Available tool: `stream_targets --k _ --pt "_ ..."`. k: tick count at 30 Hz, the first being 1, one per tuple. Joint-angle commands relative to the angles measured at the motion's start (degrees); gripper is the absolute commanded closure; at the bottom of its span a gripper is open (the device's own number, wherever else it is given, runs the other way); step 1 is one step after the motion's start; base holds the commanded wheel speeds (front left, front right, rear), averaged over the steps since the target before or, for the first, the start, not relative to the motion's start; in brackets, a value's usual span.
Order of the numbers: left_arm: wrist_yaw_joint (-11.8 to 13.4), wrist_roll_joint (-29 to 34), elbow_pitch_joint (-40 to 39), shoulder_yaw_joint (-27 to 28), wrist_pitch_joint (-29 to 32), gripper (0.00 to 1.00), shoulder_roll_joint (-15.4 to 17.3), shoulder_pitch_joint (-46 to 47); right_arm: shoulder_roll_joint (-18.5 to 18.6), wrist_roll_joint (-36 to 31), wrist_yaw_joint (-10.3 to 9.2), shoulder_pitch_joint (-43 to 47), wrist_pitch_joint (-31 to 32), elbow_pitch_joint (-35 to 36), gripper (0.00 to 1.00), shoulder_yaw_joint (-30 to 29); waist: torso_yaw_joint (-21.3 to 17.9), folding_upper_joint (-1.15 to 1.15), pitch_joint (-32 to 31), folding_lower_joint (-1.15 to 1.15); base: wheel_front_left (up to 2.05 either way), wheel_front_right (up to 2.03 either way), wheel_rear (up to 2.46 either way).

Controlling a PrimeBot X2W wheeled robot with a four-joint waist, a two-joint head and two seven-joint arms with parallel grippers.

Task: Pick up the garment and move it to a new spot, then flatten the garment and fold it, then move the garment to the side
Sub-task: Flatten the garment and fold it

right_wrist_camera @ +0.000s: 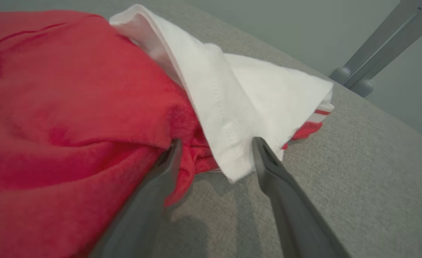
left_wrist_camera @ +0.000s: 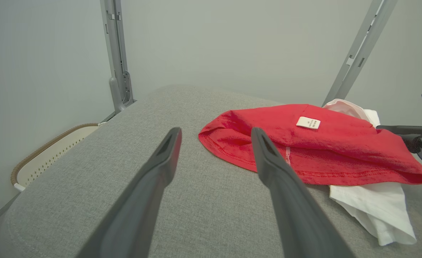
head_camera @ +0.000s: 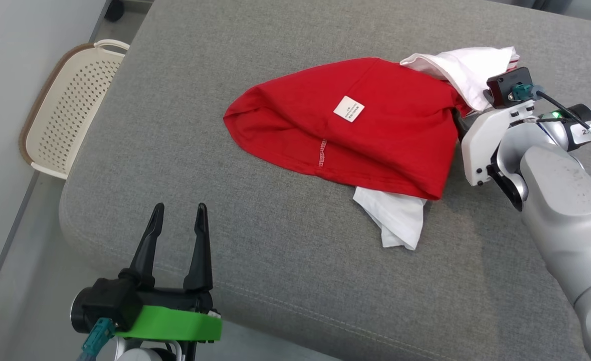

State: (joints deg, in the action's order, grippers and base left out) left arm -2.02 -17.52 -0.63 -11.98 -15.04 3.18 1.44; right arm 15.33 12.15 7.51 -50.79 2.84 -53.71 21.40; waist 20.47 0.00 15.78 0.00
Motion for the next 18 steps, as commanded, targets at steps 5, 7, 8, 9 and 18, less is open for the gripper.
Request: stream_targets --k 5,7,8,9,18 --pt "-0.4 0.31 0.46 -0.13 -0.17 0.0 -0.24 1.12 0.91 -0.87 -0.04 -2.32 -2.33 -3.41 0.73 1.33 1.04 0.0 0.89 0.0 0.0 0.0 0.0" --pt "-0.33 0.21 0.76 -0.14 -0.17 0.0 -0.25 1.21 1.14 -1.58 -0.04 -2.83 -3.06 -4.62 1.0 1.06 0.92 0.0 0.7 0.0 0.0 0.0 0.0" --pt "-0.26 0.17 0.92 -0.09 -0.17 0.0 -0.25 1.26 1.1 -1.93 -0.04 -2.98 -3.46 -5.21 1.0 0.97 0.8 0.0 0.52 0.0 0.0 0.0 0.0" --pt "-0.22 0.12 1.11 -0.02 -0.17 0.0 -0.26 1.26 1.03 -2.31 -0.04 -3.08 -3.73 -5.8 1.0 0.82 0.66 0.0 0.29 0.0 0.0 0.0 0.0" --pt "0.07 -0.53 1.95 0.06 -0.17 0.0 -0.27 0.78 1.62 -5.12 -0.04 -3.6 -6.4 -9.9 1.0 -0.64 -1.51 0.0 -2.35 0.0 0.0 0.0 0.0"
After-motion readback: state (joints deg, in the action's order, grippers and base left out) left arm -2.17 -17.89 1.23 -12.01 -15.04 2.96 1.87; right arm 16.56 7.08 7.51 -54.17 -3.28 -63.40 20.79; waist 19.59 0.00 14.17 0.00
